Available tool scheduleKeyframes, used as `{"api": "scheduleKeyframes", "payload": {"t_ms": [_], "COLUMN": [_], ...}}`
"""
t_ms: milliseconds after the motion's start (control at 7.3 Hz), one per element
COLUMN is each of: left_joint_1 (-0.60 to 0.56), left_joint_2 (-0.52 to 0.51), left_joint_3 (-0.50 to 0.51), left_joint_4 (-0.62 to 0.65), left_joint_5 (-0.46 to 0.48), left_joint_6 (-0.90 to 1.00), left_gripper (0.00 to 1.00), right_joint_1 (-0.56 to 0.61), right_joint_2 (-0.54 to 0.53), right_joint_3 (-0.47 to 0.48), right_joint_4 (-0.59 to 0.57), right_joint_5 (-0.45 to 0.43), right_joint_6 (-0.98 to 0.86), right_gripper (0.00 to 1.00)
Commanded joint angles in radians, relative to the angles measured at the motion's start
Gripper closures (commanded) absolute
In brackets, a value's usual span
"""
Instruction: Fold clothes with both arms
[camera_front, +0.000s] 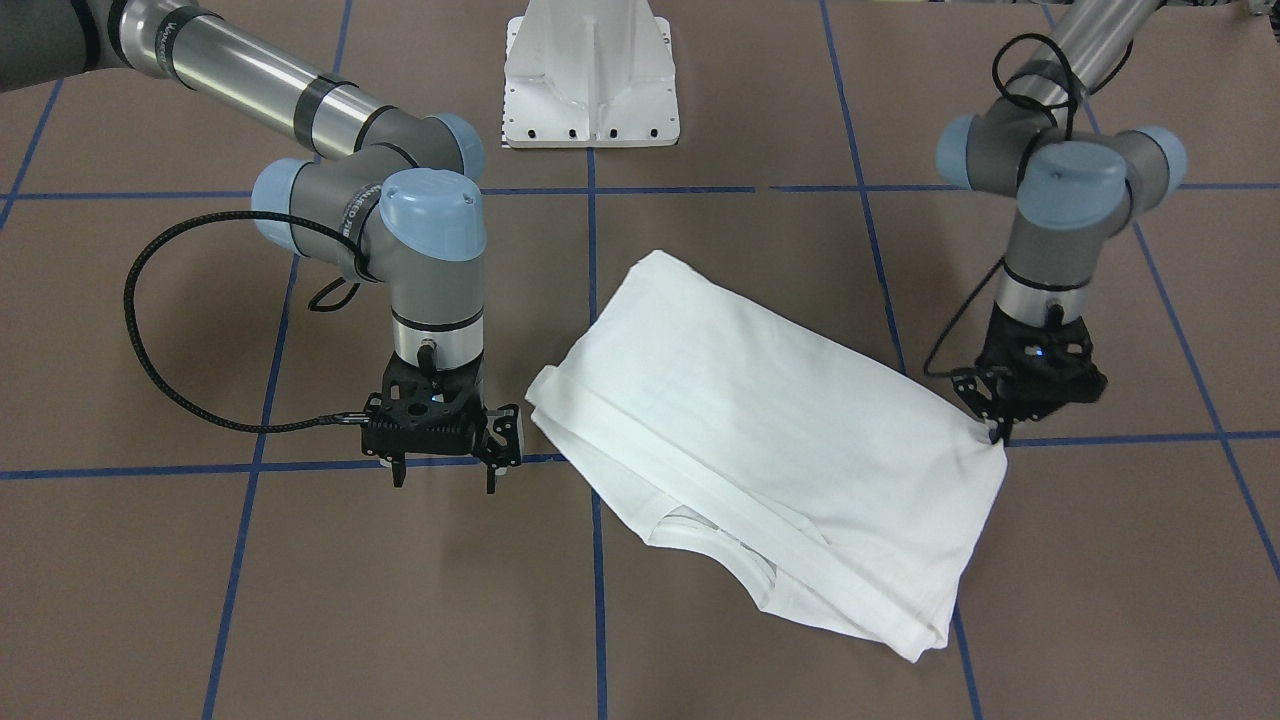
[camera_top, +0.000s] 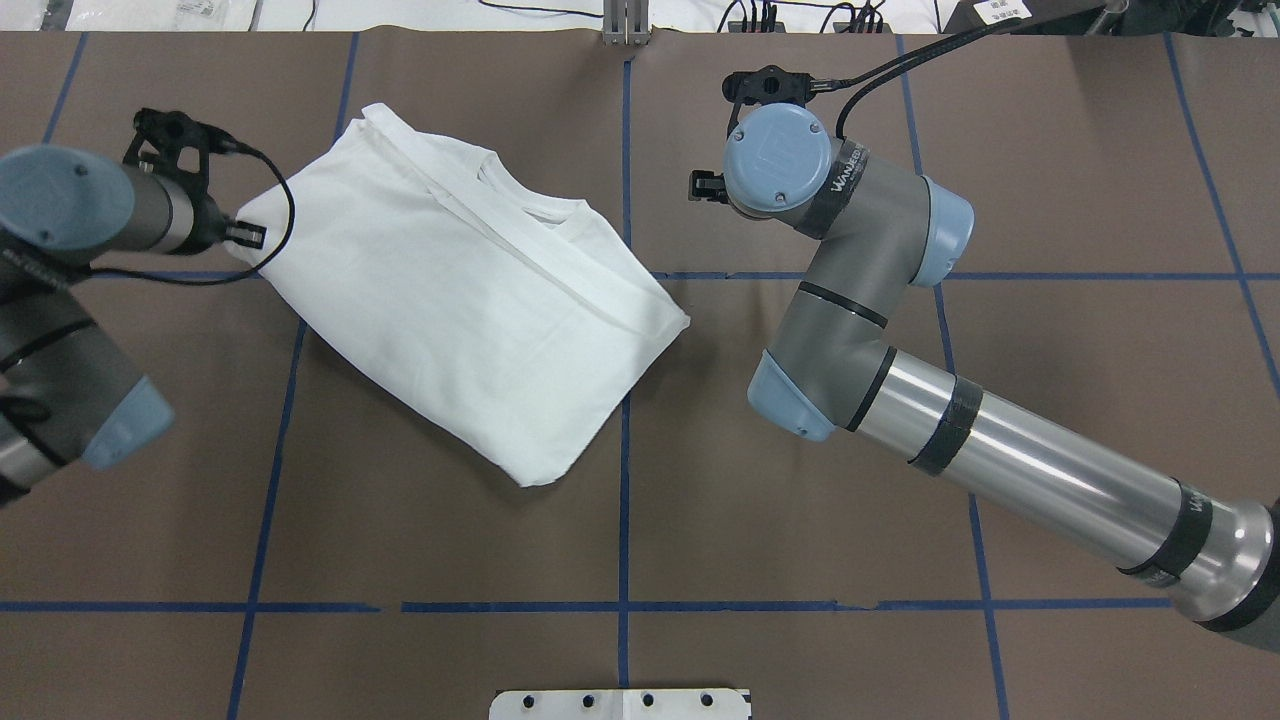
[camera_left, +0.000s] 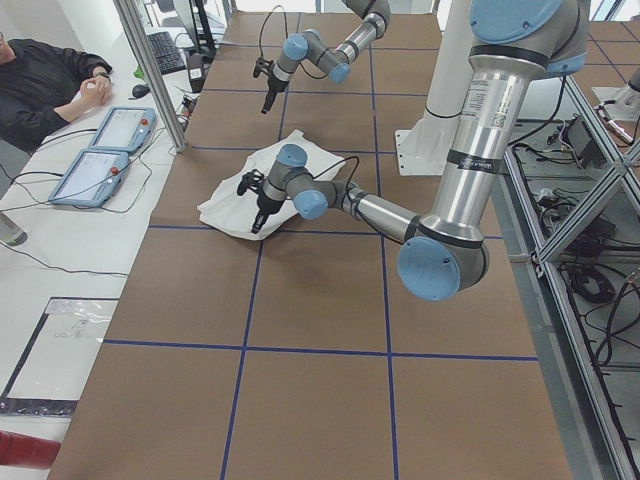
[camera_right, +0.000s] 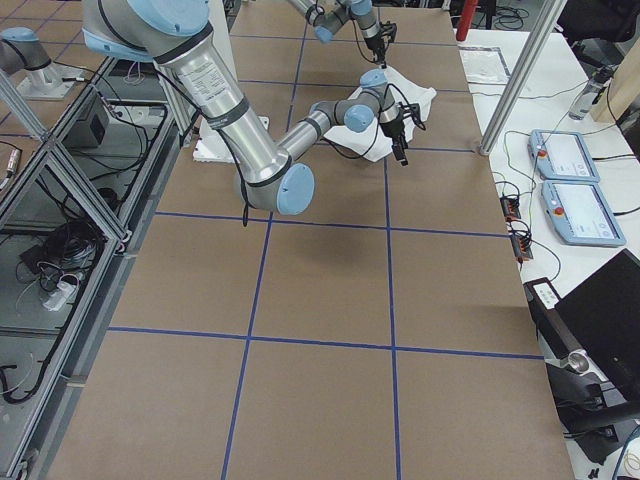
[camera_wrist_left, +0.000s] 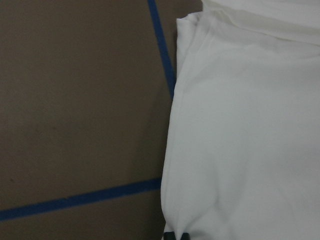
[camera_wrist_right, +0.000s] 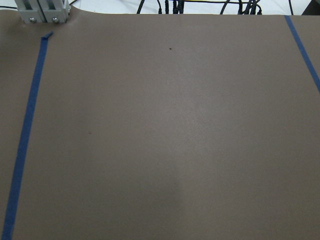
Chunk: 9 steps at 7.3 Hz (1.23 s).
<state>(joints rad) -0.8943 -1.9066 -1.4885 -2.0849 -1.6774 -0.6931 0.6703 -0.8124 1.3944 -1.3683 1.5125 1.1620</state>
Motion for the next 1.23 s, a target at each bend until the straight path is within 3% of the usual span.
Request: {"api": "scheduleKeyframes", "payload": {"t_ms": [0, 137, 274, 411, 685, 822, 1096], "left_joint_1": [-0.093, -0.095, -0.097, -0.103, -0.126, -0.126, -0.127], "left_joint_2": [-0.295, -0.419, -0.434, -0.425, -0.343, -0.301, -0.279], "left_joint_3": [0.439, 0.561, 0.566, 0.564, 0.469, 0.411, 0.384], "left_joint_4": [-0.155, -0.174, -0.179, -0.239, -0.287, -0.287, -0.287], "left_joint_5": [0.002, 0.008, 0.004, -0.008, -0.120, -0.123, -0.123], "left_joint_6": [0.055, 0.052, 0.050, 0.056, 0.060, 0.058, 0.044], "left_gripper": [1.00, 1.00, 1.00, 0.01, 0.00, 0.00, 0.00], "right_joint_1": [0.000, 0.000, -0.002, -0.005, -0.047, -0.073, -0.127], "right_joint_2": [0.007, 0.010, 0.016, 0.034, 0.118, 0.199, 0.298], "right_joint_3": [0.002, 0.003, 0.003, 0.000, -0.055, -0.142, -0.385], "right_joint_4": [0.000, 0.002, 0.002, 0.000, 0.000, 0.020, 0.278], "right_joint_5": [0.002, 0.003, 0.003, 0.003, -0.002, -0.009, -0.086], "right_joint_6": [0.007, 0.011, 0.018, 0.027, 0.163, 0.227, 0.281], "right_gripper": [0.00, 0.00, 0.00, 0.00, 0.00, 0.01, 0.05]}}
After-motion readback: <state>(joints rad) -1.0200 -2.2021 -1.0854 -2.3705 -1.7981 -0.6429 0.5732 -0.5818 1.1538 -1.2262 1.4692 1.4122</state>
